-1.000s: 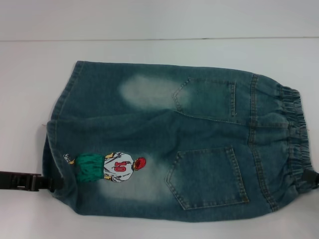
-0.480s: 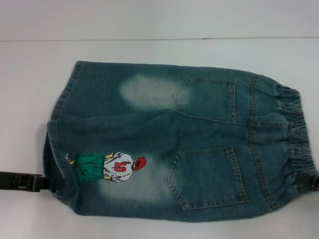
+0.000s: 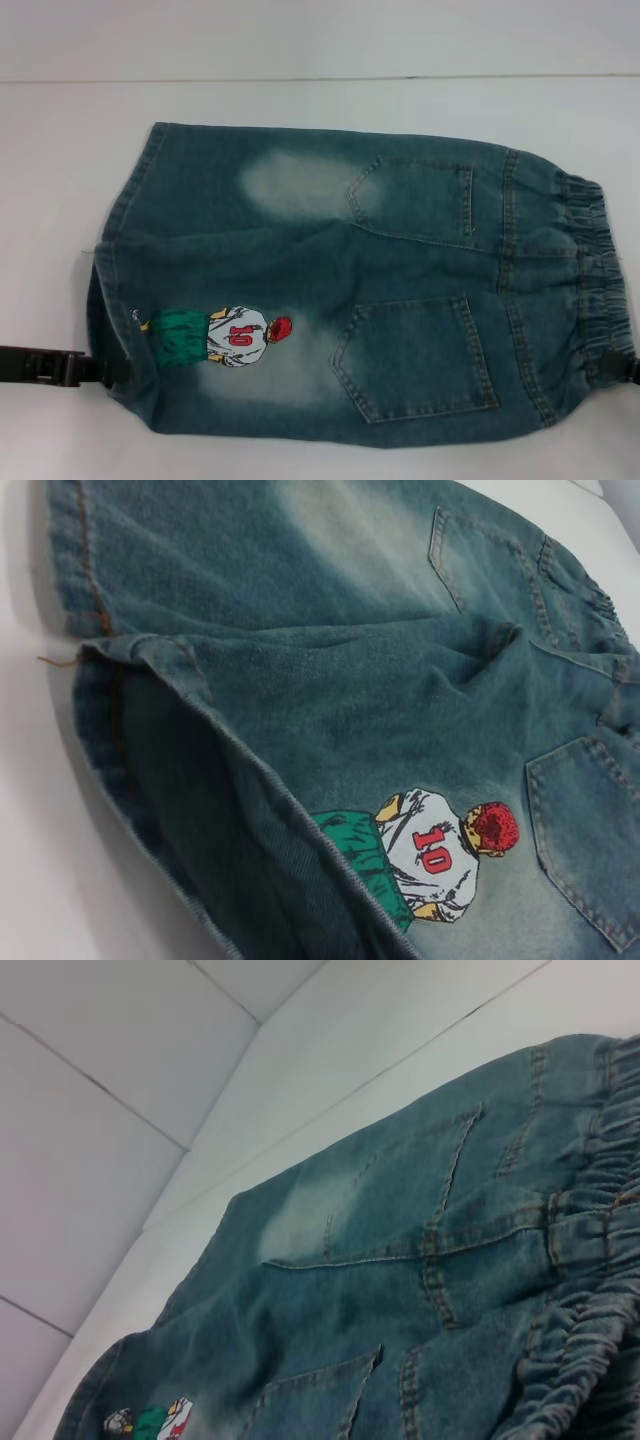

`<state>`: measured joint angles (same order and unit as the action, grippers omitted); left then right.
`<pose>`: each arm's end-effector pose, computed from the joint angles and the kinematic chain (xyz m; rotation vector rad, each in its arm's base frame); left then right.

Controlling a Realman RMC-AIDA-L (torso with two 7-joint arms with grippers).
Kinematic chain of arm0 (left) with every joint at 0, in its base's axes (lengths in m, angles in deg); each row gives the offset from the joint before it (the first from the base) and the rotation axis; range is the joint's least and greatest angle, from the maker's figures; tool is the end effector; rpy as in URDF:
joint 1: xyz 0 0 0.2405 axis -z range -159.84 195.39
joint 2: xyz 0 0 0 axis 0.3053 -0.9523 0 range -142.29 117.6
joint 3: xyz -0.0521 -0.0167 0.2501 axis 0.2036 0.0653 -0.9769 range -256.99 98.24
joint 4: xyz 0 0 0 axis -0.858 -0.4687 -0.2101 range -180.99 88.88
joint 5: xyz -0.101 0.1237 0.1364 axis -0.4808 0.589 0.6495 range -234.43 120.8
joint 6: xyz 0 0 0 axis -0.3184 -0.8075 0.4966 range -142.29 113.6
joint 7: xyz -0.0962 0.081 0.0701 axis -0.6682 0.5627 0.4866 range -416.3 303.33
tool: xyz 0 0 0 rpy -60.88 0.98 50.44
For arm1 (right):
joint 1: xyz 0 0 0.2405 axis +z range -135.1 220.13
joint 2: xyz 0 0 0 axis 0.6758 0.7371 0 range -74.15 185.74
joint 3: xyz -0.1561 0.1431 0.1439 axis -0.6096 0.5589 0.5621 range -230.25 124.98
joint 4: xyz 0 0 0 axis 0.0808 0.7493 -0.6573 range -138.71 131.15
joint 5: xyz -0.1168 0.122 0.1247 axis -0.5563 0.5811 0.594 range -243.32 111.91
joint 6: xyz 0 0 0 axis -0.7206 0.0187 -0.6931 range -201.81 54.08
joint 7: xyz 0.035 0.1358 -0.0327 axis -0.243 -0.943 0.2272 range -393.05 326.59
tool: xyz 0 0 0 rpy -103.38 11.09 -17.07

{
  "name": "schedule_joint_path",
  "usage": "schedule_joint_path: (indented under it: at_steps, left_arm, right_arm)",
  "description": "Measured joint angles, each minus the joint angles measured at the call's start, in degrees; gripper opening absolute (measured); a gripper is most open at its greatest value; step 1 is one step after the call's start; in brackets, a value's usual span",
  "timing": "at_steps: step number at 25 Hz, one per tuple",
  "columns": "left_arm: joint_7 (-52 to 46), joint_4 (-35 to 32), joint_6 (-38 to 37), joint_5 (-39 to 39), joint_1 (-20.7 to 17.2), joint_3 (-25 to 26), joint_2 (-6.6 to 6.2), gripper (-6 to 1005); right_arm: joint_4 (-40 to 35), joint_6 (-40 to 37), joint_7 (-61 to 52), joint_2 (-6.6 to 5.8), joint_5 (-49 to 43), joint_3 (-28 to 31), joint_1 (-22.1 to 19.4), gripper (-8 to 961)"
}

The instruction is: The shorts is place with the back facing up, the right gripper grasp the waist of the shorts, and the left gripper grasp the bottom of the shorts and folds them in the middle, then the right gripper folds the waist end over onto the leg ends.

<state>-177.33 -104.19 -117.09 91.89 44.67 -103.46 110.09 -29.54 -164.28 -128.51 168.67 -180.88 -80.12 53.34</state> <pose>-0.3181 0.2763 0.0408 -2.4389 -1.6824 -0.2144 0.3904 0.2091 0.0313 -2.1480 1.5787 0.8239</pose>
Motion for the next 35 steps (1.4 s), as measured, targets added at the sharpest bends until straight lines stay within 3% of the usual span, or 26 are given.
schedule_joint_path:
  at_steps: [4,14,23,29,35]
  left_arm:
    - [0.03,0.04,-0.17,-0.04,0.00,0.10,0.00,15]
    - [0.15,0.88,-1.22,-2.77,-0.01,-0.06,-0.42,14]
    - [0.91,4.65,-0.69,-8.44,0.12,0.17,-1.32,15]
    - [1.21,7.63,3.24,-14.72,0.18,1.58,-1.77,15]
    - [2.89,11.71,9.35,-21.66,-0.06,4.58,-2.06,16]
  right_arm:
    - [-0.08,-0.22,0.31,0.00,0.10,0.45,0.05,494]
    - [-0.08,-4.37,1.11,-0.03,0.41,2.80,0.77,44]
    - [0.49,-9.21,0.76,-0.02,0.48,9.98,2.05,54]
    - [1.65,-11.15,-1.23,0.60,2.04,16.84,4.03,61]
    - [4.16,-10.47,-3.31,1.10,8.22,17.87,6.19,68]
